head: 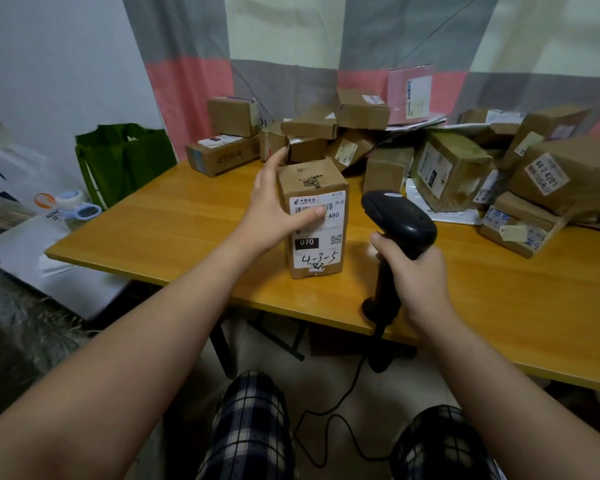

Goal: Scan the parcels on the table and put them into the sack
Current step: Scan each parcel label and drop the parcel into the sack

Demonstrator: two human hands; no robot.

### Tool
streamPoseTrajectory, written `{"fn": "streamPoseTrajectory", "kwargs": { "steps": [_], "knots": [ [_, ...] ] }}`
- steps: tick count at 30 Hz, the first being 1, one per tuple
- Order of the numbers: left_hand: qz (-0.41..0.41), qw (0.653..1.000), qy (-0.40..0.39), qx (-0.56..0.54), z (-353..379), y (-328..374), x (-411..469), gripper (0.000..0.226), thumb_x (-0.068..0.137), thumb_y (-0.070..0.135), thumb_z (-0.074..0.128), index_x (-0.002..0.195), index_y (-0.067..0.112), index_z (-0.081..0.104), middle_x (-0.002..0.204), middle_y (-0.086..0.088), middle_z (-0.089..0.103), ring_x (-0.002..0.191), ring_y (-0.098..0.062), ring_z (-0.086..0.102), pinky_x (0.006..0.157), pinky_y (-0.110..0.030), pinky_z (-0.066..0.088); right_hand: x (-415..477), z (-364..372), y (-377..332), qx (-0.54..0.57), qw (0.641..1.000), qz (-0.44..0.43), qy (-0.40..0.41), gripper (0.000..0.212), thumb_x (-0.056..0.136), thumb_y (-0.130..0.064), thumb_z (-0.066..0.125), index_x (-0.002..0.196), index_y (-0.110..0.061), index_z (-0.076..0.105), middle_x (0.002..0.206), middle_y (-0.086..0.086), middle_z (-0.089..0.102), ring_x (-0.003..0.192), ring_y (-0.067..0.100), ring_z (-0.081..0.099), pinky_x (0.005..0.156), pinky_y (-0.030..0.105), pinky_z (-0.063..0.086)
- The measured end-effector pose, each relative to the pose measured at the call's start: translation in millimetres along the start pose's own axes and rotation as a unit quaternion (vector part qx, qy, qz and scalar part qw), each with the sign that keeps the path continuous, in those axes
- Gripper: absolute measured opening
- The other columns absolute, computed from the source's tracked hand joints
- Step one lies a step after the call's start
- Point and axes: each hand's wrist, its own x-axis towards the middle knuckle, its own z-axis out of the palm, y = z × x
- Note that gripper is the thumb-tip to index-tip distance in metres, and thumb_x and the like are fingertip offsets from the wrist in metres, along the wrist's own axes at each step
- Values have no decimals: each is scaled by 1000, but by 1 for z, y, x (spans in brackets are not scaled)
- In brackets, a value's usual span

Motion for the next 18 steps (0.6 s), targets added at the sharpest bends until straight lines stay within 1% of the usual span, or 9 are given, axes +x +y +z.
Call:
{"fn": "streamPoseTrajectory", "kwargs": {
  "steps": [2,3,5,7,9,11,14,15,18],
  "knots": [
    [-43,996,-8,-74,8,-11,-13,121,59,52,85,148,41,3,155,-3,22,141,-19,28,114,-46,31,-3,-1,1,-13,1000,-8,-13,11,81,-22,75,92,-21,72,86,-5,72,88,12,66,74,24,47],
    [-61,994,-21,-92,13,-17,-18,125,58,51,85,148,41,-1,154,-3,26,139,-18,32,113,-45,33,-4,0,0,-18,1000,-13,-21,12,81,-21,75,93,-20,72,84,-8,72,87,8,66,73,20,47],
    [-91,991,-39,-94,20,-28,-24,126,59,47,84,150,35,-2,147,-1,38,135,-14,37,112,-43,35,-6,2,0,-26,999,-25,-32,11,81,-19,75,88,-25,70,73,-18,68,77,-7,62,64,9,44],
    [-116,990,-31,-77,24,-36,-22,116,63,41,85,151,26,10,144,0,43,132,-14,40,110,-44,37,-7,4,-2,-36,998,-37,-31,15,81,-18,76,88,-29,68,72,-19,65,72,-13,59,60,4,42],
    [-128,990,2,-56,24,-39,-17,104,66,38,85,148,20,24,141,-1,48,125,-13,46,105,-39,43,-5,5,-3,-57,997,-47,-27,17,80,-21,77,94,-26,69,79,-16,64,75,-10,59,61,2,41],
    [-137,989,37,-41,21,-38,-10,97,67,40,84,145,16,31,138,-1,52,116,-9,49,98,-32,46,-5,7,-6,-86,995,-52,-28,21,79,-25,77,99,-25,70,81,-14,65,77,-6,58,61,2,39],
    [-145,988,51,-27,17,-37,-3,96,68,42,83,145,14,33,138,-2,53,117,-11,51,95,-29,47,-5,9,-13,-107,991,-72,-41,18,78,-27,77,86,-38,65,77,-20,63,75,-16,58,60,0,38],
    [-149,987,53,-21,16,-36,-2,96,68,44,83,145,13,33,138,-3,53,119,-14,51,97,-32,47,-6,10,-16,-112,989,-81,-47,21,77,-27,78,82,-41,62,76,-22,63,76,-18,57,60,0,39],
    [-159,986,55,-8,15,-35,0,99,65,51,81,144,15,34,138,-3,53,123,-19,51,104,-47,42,-8,14,-20,-119,987,-95,-54,23,77,-27,78,78,-42,61,74,-22,63,76,-18,57,60,0,39]
  ]
}}
